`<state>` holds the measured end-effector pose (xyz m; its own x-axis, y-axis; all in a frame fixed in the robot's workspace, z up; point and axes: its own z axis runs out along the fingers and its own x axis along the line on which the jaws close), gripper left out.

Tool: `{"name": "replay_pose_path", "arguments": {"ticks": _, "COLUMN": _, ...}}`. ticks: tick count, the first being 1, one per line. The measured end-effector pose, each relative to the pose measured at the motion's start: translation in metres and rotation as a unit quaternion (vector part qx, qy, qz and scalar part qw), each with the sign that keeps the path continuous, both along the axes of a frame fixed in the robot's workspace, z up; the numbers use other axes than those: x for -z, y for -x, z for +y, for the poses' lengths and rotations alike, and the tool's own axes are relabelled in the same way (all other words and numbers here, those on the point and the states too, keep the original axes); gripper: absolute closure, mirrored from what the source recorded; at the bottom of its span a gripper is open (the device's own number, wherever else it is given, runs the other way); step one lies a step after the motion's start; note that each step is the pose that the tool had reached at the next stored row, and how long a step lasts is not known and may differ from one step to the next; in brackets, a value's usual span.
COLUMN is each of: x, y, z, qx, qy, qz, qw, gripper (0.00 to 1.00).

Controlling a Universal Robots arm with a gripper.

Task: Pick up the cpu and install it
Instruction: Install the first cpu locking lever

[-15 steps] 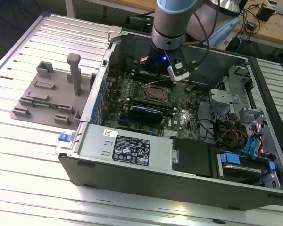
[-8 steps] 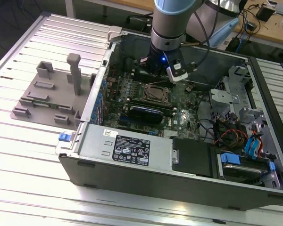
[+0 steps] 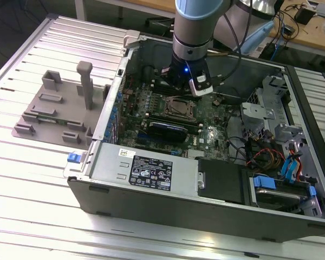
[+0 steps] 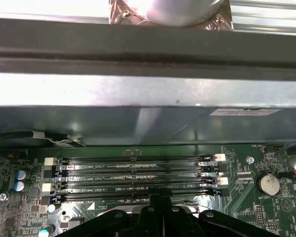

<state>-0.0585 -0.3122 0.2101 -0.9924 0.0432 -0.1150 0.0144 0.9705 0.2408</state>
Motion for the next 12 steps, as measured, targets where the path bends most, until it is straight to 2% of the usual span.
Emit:
{"name": "replay_pose_path", "arguments": {"ticks": 5, "x": 0.0008, "y": -0.0002, "z": 0.0032, "qx": 0.004, "qy": 0.0018, "qz": -0.0001, "qw": 1.0000, "gripper": 0.89}}
{"name": "replay_pose_path", "arguments": {"ticks": 7, "x": 0.0011, "y": -0.0002, "z": 0.0046, "qx": 0.006, "qy": 0.0040, "qz": -0.0001, "qw": 1.0000, "gripper": 0.89}}
{"name": "replay_pose_path", "arguments": {"ticks": 9, "x": 0.0024, "y": -0.0003, "z": 0.0059, "qx": 0.008, "qy": 0.0098, "qz": -0.0002, "qw": 0.9999, "gripper": 0.89}}
{"name": "replay_pose_path", "arguments": {"ticks": 12, "x": 0.0040, "y": -0.0003, "z": 0.0059, "qx": 0.009, "qy": 0.0128, "qz": -0.0002, "qw": 0.9999, "gripper": 0.89}}
